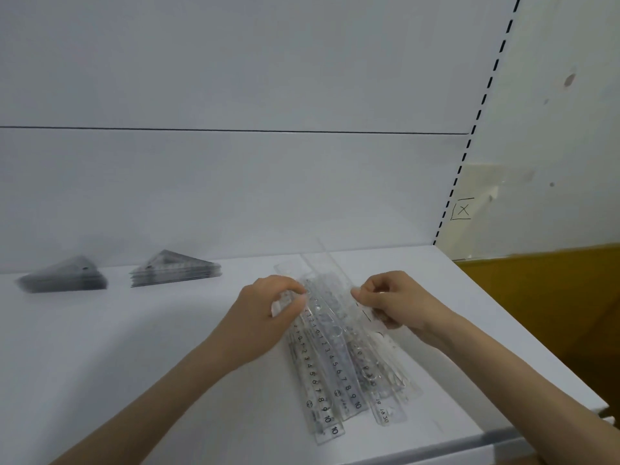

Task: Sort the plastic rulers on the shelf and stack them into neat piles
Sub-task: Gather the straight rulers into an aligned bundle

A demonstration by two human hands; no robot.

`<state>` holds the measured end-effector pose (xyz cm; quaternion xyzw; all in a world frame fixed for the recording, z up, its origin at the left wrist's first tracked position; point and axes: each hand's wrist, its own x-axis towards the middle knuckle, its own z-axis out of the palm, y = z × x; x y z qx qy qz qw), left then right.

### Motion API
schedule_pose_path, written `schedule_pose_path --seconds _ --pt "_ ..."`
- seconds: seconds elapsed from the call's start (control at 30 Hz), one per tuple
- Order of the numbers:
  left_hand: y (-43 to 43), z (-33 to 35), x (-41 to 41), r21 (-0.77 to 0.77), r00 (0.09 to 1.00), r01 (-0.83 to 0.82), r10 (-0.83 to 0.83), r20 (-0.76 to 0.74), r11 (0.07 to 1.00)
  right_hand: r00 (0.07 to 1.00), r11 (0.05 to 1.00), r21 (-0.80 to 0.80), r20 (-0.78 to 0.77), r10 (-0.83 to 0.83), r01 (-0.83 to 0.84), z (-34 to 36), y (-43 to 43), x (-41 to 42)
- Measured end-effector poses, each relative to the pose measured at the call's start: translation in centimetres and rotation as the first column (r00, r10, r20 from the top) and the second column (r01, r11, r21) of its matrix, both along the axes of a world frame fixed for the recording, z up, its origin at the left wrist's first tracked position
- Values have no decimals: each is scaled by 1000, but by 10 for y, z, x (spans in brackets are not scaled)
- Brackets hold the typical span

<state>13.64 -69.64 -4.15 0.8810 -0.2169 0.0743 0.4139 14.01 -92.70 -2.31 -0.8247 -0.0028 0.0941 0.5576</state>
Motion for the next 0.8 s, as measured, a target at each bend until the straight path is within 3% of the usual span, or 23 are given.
schedule_pose_path --seconds 0.13,0.23,0.33,0.53,0.8 --pt "-21 14 -3 -266 975 -56 -5 -222 962 991 962 247 99 94 -116 17 7 3" --pt "-36 26 -5 -517 858 -112 -179 -481 849 974 941 273 162 159 -199 30 17 7" --pt "-43 33 -6 -684 771 -165 -340 -539 711 964 937 265 198 179 -228 38 26 11" --pt "-37 37 -2 -771 731 -212 -426 -533 600 957 942 242 228 178 -232 42 35 18" --pt "-35 36 -4 -752 781 -154 -388 -490 640 954 969 158 263 146 -192 36 49 18"
